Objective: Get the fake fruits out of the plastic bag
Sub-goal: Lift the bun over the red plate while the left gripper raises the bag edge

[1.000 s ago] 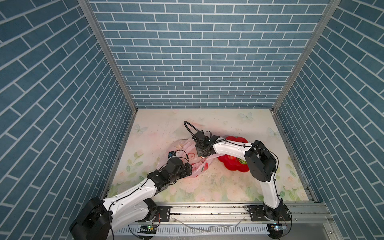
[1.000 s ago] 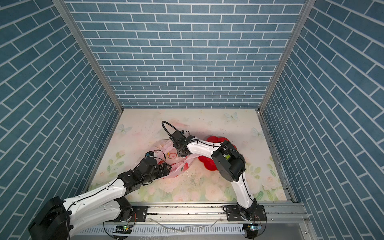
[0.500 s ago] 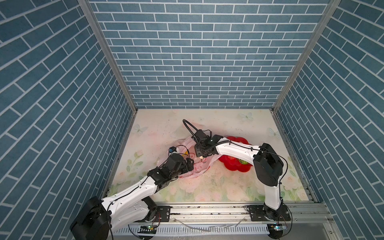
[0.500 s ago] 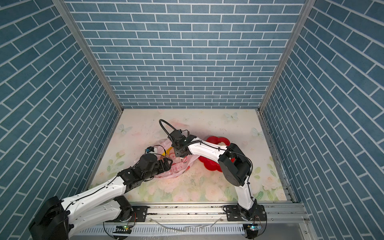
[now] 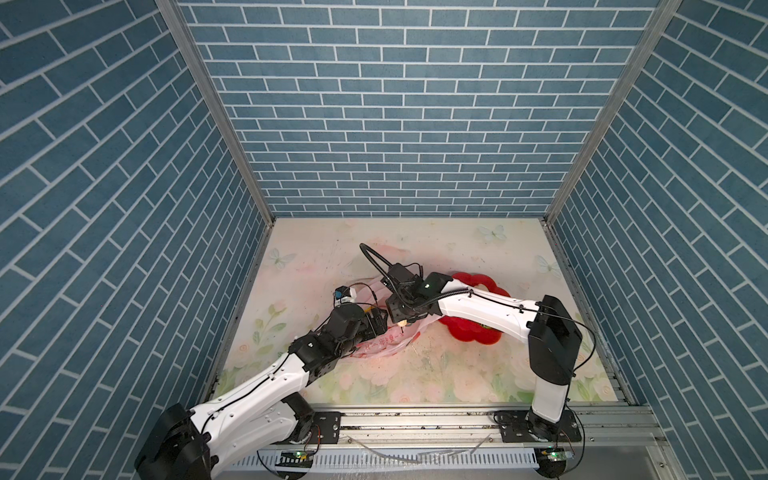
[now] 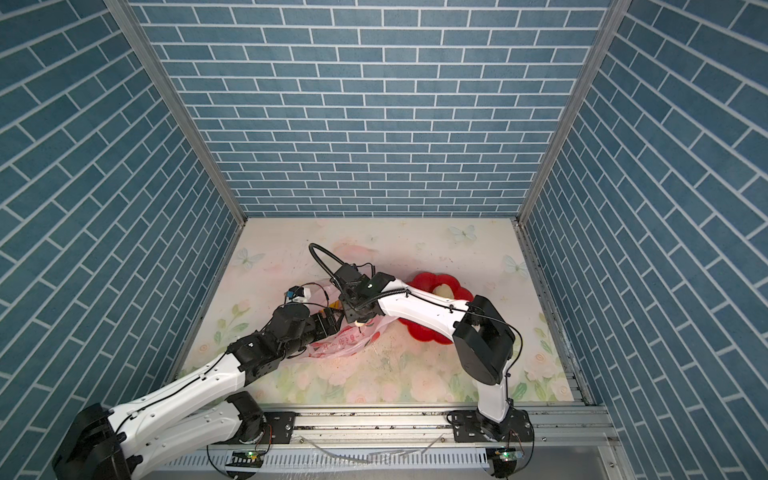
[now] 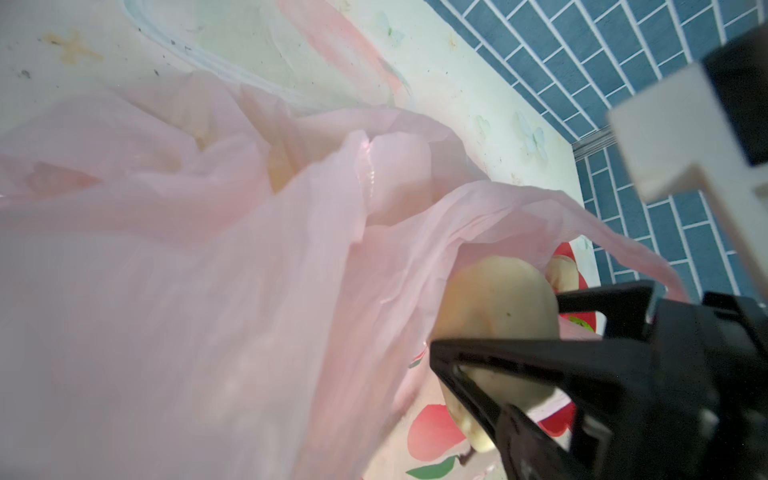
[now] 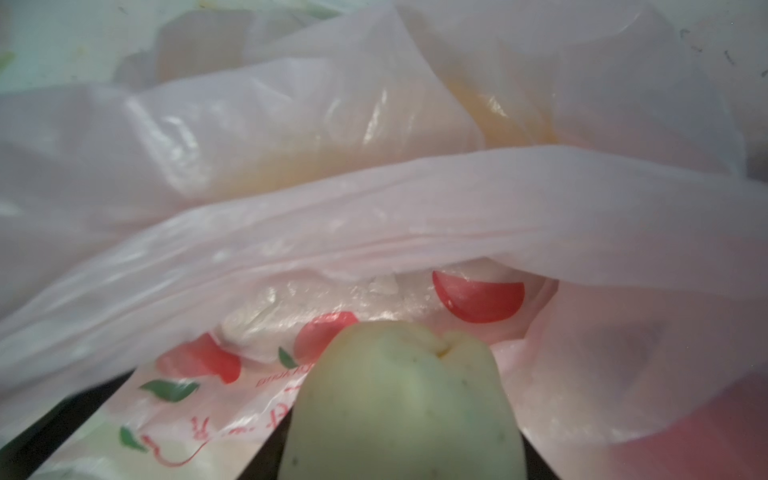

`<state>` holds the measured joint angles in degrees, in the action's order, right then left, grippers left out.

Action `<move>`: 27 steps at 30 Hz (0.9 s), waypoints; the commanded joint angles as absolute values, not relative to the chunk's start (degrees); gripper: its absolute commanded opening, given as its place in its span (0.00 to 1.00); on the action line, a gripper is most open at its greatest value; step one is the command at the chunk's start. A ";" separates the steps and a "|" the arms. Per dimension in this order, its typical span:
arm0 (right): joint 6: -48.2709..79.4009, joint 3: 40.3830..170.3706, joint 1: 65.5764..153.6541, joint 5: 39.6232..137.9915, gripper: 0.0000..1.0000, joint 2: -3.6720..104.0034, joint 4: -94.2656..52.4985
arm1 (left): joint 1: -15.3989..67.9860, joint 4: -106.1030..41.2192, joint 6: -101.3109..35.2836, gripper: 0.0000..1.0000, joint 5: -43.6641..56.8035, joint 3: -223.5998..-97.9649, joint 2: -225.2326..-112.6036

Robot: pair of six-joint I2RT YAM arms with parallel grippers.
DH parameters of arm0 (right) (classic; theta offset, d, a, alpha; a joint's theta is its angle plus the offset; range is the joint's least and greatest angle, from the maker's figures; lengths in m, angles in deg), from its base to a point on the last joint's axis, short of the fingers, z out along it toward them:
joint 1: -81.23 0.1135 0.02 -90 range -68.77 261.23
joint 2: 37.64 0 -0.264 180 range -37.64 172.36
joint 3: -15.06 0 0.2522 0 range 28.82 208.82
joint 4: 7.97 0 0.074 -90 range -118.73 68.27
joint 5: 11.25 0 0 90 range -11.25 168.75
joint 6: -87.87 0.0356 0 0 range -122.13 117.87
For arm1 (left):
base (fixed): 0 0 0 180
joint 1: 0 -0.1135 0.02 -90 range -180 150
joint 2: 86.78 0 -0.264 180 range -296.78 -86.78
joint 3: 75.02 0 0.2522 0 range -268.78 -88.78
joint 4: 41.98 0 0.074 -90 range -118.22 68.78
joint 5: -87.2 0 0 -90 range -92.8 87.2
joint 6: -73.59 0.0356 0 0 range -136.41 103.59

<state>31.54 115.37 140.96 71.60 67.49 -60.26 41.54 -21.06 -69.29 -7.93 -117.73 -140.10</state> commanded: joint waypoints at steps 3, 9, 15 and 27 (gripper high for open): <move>32.59 113.03 141.26 72.64 0.42 59.84 -66.03 | 41.58 -16.77 -66.73 0.94 -9.42 -121.90 -138.68; 32.16 111.33 140.87 70.21 0.41 51.72 -70.45 | 41.58 -11.15 -63.65 0.97 -8.97 -127.39 -139.00; 31.73 109.52 137.13 67.52 0.39 42.94 -74.37 | 41.62 -5.96 -60.88 0.99 -7.59 -132.36 -139.51; 25.91 104.18 117.56 67.15 0.38 36.03 -73.30 | 41.66 8.04 -56.64 0.99 -9.60 -139.77 -140.86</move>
<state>28.94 106.08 120.48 67.71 35.22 -73.11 41.54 1.60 -59.10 -7.97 -136.94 -140.29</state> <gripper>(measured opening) 0.576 0.994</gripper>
